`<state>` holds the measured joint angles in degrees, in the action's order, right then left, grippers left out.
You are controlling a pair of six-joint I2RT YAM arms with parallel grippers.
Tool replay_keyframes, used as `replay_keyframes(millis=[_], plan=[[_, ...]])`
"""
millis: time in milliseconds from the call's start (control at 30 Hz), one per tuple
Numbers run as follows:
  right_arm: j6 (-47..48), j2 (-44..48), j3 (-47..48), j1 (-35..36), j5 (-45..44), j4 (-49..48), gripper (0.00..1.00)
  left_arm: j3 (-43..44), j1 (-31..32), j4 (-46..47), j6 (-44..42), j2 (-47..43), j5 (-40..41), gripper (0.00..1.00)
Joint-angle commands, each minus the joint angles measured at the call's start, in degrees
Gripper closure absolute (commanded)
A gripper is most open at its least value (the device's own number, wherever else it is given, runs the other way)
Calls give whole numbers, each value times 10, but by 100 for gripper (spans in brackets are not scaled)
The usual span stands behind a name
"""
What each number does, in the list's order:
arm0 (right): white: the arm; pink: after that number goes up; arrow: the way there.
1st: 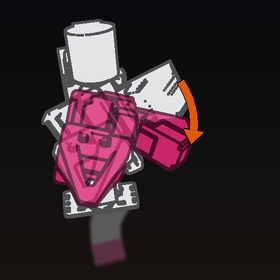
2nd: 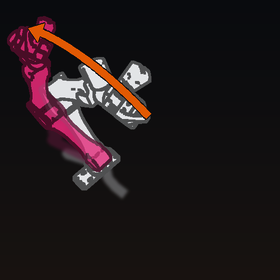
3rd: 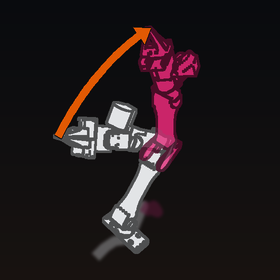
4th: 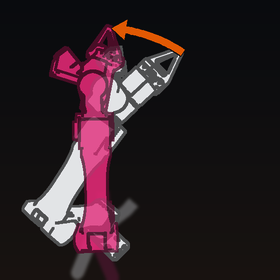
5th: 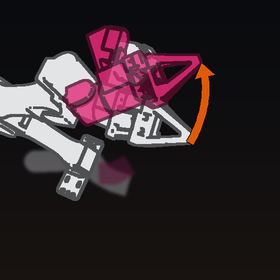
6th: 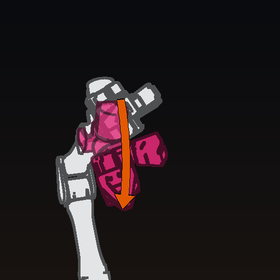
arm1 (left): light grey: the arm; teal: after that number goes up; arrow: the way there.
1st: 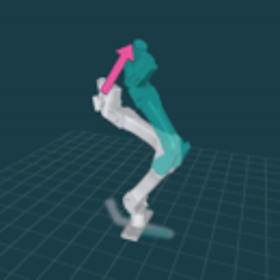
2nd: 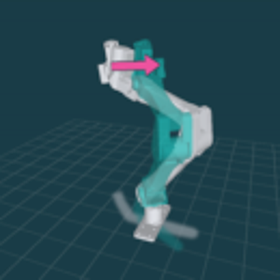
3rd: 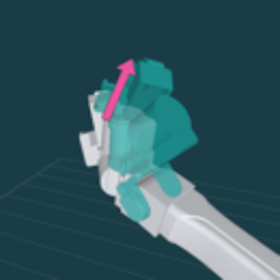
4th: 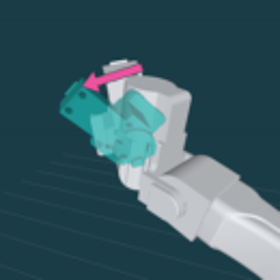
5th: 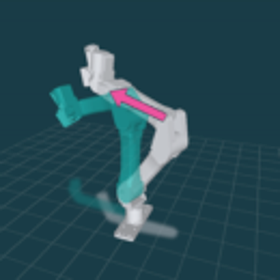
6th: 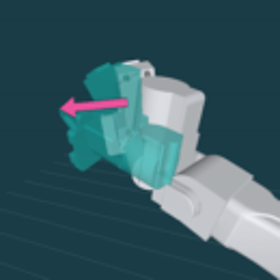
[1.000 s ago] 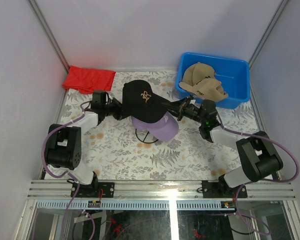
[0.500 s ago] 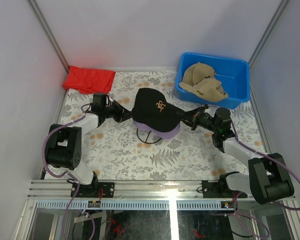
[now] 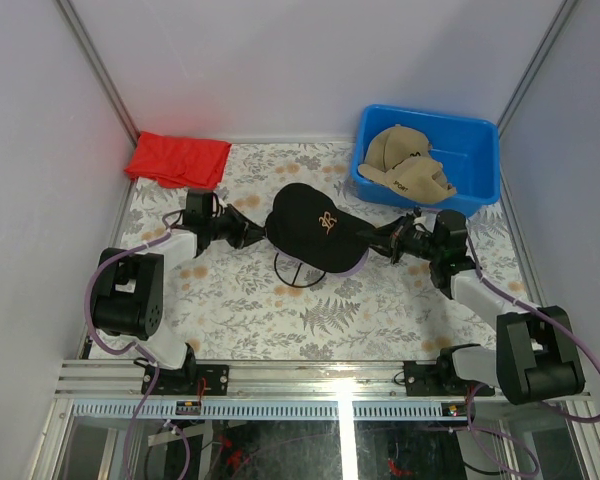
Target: Stack the hats
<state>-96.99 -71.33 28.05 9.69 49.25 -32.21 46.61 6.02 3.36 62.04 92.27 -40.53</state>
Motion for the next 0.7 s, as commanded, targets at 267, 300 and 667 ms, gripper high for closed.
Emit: replay_keyframes(millis=[267, 300, 667], plan=[[45, -50, 96, -20, 63, 41, 100, -40, -33, 49, 4, -36, -29, 85], [46, -51, 98, -20, 63, 42, 100, -37, -38, 48, 4, -40, -33, 75], [52, -41, 93, -19, 58, 53, 100, -16, -49, 66, 31, -44, -58, 51]])
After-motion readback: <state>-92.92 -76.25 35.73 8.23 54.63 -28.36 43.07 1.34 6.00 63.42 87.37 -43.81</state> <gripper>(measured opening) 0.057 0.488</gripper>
